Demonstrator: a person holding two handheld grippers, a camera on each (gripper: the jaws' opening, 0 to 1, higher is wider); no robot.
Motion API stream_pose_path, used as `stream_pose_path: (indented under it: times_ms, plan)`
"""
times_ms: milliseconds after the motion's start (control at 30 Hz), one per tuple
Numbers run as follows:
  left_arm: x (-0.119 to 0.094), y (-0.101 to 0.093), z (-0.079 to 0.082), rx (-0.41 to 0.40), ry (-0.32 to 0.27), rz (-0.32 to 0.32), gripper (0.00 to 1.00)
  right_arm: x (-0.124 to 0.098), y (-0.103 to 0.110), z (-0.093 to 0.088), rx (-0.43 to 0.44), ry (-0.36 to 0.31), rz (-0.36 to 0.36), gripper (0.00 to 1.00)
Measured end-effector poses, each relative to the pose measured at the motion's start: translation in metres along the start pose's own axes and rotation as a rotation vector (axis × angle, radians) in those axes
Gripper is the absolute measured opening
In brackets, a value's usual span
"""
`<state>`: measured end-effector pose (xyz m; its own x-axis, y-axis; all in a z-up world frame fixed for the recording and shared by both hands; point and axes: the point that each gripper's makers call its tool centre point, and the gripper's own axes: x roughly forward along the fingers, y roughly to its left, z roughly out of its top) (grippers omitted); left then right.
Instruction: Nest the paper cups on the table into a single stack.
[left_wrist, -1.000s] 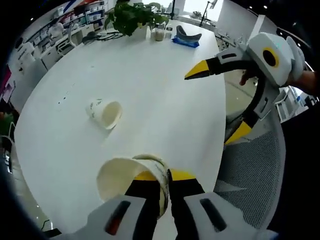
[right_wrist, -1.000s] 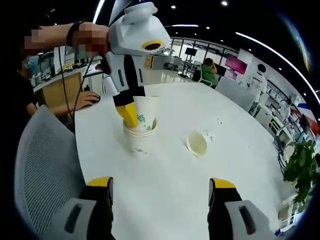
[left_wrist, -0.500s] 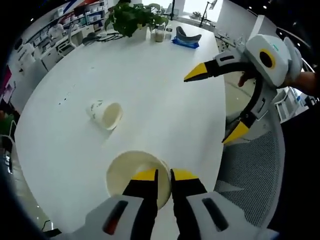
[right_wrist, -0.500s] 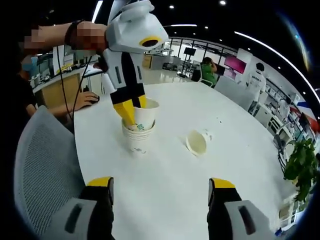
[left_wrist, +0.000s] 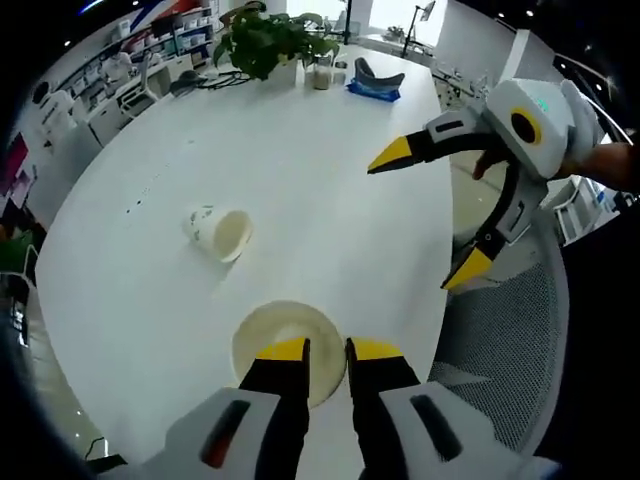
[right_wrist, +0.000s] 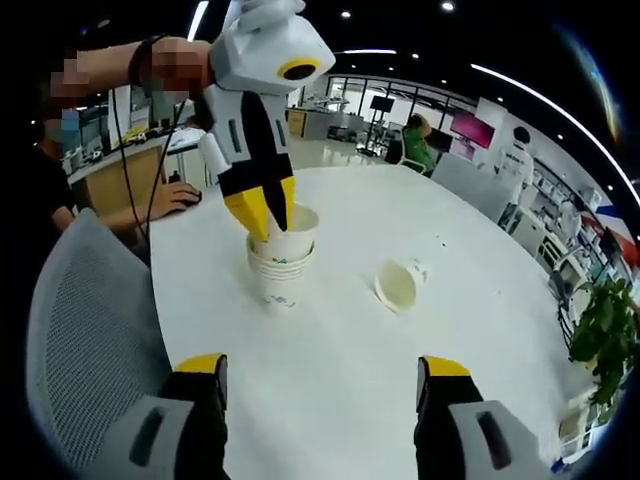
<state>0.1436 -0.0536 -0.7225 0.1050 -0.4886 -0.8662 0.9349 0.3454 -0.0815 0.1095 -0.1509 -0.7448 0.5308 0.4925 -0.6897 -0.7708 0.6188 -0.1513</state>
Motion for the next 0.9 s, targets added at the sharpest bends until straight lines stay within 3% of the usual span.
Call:
stream_pose_path:
  times_ms: [333,667,900]
  plan:
    - [-0.012,0.001,-0.002,-0.036,-0.043,0.027,0.14,0.000,-0.002,0.000,-0.008,0.005,0.001,0.77]
    - [-0.020,0.007,-0.015,-0.101,-0.098,0.055,0.26,0.006,0.001,0.007,-0.028,-0.002,0.017,0.77]
    - [-0.031,0.015,-0.027,-0.195,-0.187,0.093,0.33,0.009,-0.001,0.007,-0.027,0.003,0.021,0.77]
